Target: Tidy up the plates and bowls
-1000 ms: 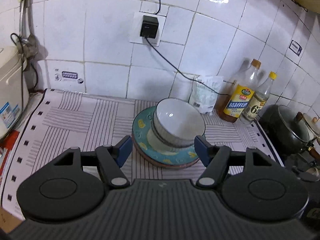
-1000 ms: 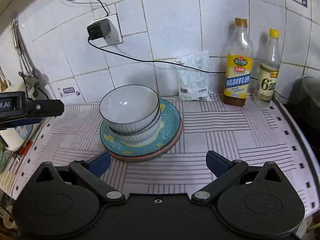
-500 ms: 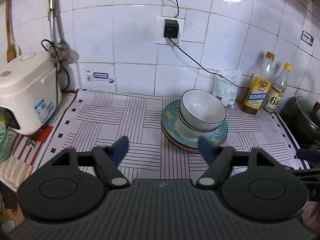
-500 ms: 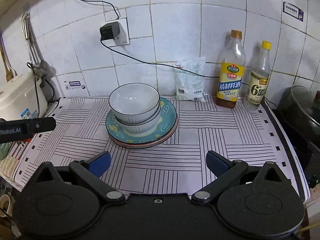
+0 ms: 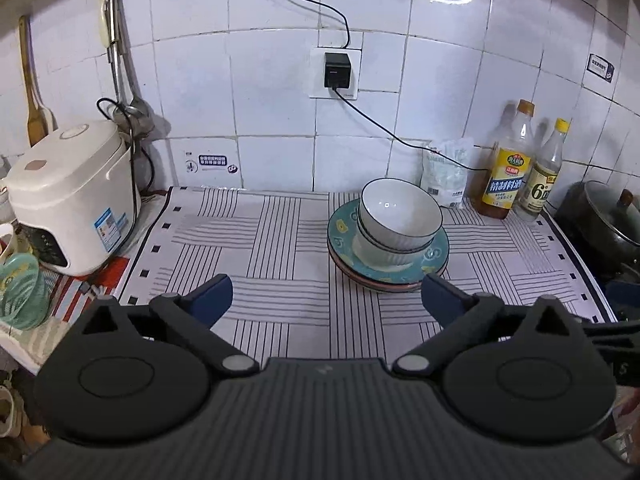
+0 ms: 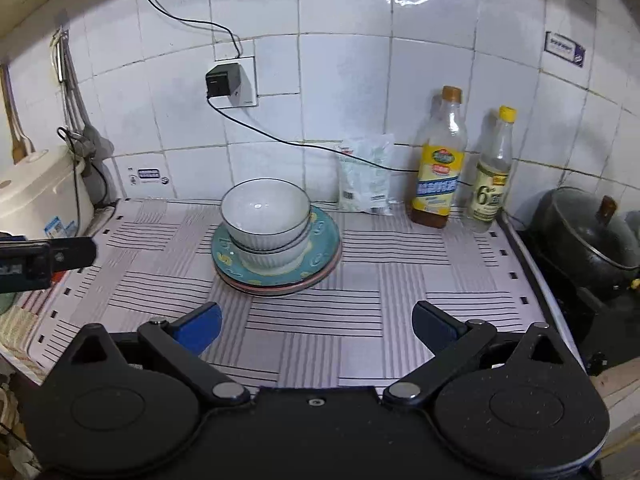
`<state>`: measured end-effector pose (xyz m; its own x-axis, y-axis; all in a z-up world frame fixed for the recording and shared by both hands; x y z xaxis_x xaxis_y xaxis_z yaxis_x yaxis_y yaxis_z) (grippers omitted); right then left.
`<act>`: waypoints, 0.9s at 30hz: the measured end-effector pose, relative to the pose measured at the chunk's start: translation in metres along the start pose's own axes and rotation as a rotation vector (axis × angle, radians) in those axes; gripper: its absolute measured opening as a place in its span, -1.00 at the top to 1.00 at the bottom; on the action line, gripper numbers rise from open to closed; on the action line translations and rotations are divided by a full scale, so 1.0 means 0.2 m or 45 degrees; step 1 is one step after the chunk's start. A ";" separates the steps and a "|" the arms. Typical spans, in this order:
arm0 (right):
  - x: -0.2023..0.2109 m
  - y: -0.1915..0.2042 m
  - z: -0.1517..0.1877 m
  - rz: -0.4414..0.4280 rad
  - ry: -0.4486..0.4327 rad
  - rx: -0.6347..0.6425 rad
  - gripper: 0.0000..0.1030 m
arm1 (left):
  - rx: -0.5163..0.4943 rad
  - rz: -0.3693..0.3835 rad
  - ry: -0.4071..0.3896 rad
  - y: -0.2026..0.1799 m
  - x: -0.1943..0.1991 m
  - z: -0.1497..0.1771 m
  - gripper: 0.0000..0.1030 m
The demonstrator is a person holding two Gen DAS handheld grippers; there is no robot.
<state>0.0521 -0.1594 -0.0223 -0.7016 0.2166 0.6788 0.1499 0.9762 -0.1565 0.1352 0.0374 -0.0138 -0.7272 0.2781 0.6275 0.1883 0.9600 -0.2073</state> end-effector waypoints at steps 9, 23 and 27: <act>0.08 -0.06 0.02 0.091 0.010 -0.010 -1.00 | -0.019 -0.023 0.063 -0.03 0.07 0.06 -1.00; 0.18 -0.12 0.05 0.112 0.030 -0.057 -1.00 | -0.043 -0.067 0.012 -0.09 0.18 0.12 -1.00; 0.19 -0.12 0.05 0.098 0.045 -0.052 -1.00 | -0.043 -0.072 -0.017 -0.09 0.22 0.11 -1.00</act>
<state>0.0147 -0.1741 0.0003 -0.6620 0.2907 0.6908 0.2317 0.9559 -0.1803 0.0851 0.0320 0.0006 -0.7462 0.2234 0.6271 0.1689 0.9747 -0.1462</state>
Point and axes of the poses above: each gripper's, at about its wrist camera, not at the fingertips, and x roughly against the way its jaws point, y to its left, z to its underside, the point moved 7 cm from there along -x, roughly the way its jaws point, and after that the axes turned 13 degrees about x, right-handed, at the moved point
